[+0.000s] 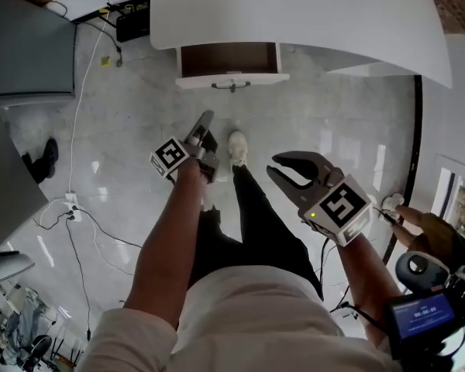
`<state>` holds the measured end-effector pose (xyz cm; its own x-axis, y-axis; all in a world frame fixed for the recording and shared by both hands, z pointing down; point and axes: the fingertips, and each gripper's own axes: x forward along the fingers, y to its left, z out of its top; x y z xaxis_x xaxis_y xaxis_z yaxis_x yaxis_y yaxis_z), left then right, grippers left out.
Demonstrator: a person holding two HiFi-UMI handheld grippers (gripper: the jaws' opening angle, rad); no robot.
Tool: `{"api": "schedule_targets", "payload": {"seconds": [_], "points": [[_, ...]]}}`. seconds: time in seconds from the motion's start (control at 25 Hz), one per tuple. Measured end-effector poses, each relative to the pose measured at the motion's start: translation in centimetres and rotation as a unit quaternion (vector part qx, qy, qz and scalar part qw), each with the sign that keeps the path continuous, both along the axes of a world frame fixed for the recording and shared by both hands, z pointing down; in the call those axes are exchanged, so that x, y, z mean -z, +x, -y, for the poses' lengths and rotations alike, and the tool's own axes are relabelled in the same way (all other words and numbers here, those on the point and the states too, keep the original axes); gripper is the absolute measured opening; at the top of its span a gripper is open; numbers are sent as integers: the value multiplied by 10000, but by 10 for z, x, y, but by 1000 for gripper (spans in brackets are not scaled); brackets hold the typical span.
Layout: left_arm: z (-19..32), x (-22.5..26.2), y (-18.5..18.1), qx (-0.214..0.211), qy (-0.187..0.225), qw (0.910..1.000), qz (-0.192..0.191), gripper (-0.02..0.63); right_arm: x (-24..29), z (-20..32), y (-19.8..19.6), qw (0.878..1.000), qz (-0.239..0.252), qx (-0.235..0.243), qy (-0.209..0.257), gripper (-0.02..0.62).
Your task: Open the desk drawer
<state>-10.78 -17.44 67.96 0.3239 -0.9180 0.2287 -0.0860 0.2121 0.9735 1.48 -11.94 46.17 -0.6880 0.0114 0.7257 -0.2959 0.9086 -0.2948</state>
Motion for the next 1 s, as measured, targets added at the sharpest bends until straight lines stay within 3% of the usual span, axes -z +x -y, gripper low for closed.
{"api": "schedule_targets", "payload": {"seconds": [0.28, 0.44, 0.56, 0.84, 1.0], "points": [[-17, 38, -16, -610, 153, 9971, 439, 69, -8, 16, 2, 9992, 373, -131, 36, 63], [-33, 76, -5, -1502, 315, 9841, 897, 35, -10, 17, 1, 9988, 445, -109, 170, 57], [-46, 109, 20, -2228, 593, 9641, 1314, 2, -7, 16, 3, 9981, 549, -159, 235, 52], [-70, 184, 67, -3356, 1385, 9070, 2133, 2, -6, 16, 0, 9961, 667, -22, 577, 26], [-84, 220, 94, -3858, 1777, 8653, 2662, 2, -10, 9, 4, 9941, 810, 80, 710, 18]]}}
